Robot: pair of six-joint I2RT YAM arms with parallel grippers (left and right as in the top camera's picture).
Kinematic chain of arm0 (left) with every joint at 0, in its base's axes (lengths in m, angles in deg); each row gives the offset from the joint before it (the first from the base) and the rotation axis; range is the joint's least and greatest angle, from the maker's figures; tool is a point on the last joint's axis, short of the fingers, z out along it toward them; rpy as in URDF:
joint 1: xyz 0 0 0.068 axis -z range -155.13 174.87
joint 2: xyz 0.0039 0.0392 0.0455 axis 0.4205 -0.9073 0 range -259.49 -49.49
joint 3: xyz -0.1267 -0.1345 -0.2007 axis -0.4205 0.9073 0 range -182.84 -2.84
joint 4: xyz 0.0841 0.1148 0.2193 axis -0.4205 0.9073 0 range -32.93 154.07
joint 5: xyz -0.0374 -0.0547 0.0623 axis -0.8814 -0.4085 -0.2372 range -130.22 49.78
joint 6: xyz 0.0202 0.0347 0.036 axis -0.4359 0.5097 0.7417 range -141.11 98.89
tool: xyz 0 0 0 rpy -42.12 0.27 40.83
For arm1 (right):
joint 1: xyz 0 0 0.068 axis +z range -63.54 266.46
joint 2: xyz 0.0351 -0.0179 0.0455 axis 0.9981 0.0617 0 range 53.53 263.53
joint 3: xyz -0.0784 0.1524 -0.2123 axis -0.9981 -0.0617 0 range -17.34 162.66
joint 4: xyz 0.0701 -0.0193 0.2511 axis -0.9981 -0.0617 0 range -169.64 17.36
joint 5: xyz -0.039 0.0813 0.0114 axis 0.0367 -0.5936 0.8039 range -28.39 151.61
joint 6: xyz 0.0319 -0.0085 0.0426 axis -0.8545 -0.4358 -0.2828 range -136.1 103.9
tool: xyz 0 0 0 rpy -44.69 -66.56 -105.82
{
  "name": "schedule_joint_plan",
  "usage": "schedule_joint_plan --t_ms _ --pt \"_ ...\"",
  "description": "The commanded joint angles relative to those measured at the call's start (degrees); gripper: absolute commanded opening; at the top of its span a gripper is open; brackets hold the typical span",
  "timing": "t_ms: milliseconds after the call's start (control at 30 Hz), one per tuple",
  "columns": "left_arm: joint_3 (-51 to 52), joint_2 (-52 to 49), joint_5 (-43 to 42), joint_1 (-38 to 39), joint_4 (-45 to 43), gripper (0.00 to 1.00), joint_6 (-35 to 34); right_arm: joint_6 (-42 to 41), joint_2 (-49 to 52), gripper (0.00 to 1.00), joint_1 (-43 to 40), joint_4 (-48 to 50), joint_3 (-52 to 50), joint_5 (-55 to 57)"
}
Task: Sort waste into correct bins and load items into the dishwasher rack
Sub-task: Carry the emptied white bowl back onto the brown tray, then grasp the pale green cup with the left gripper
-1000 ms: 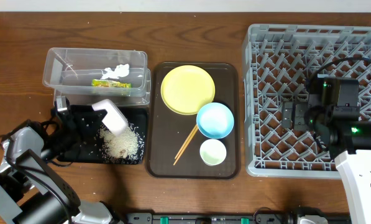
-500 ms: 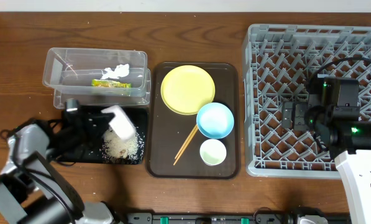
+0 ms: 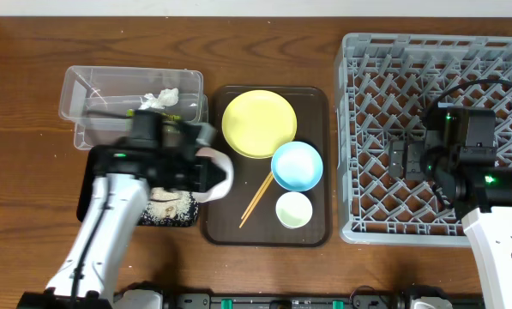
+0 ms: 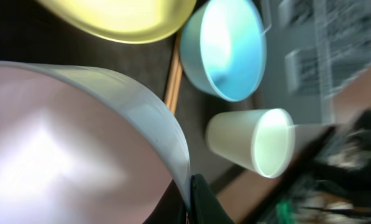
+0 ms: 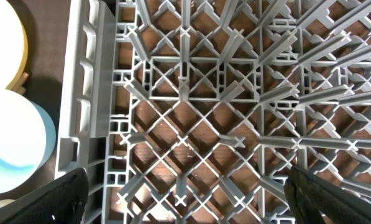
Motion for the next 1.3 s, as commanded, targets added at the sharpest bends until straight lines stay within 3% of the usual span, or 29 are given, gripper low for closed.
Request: schedule_joint_plan --t_ms 0,233,333,367,400,500,667,867,1267 --pt "-1.2 -1.3 17.5 8.6 -2.6 0.06 -8.2 -0.2 -0.1 0.99 0.2 -0.1 1.2 0.0" --pt "-1.2 -7.9 23.9 19.8 -8.0 0.08 -10.7 -0.2 -0.1 0.99 0.2 -0.1 1.2 0.0" --pt "-1.2 -9.1 23.8 21.0 -9.0 0.17 -10.7 -0.2 -0.1 0.99 0.2 -0.1 1.2 0.0" --pt "-1.2 -9.1 23.8 21.2 -9.0 0.33 -10.7 -0.2 -0.1 0.99 0.2 -0.1 1.2 0.0" --pt "-1.3 -8.9 23.8 21.3 -9.0 0.42 -10.7 -0.2 -0.1 0.99 0.2 -0.1 1.2 0.0" --pt "-2.6 -8.0 23.8 21.3 -7.1 0.51 -10.7 -0.2 -0.1 0.99 0.2 -0.1 1.2 0.0" --pt "-9.1 -3.3 23.6 21.3 -0.5 0.56 -10.7 -0.2 -0.1 0.99 0.2 -0.1 1.2 0.0" --pt "-10.8 0.5 22.5 23.7 -0.7 0.60 -10.7 -0.2 -0.1 0.99 0.2 0.0 1.2 0.0" --pt "-7.6 -12.4 22.5 34.2 0.1 0.57 -14.0 -0.2 -0.1 0.99 0.2 0.0 1.2 0.0"
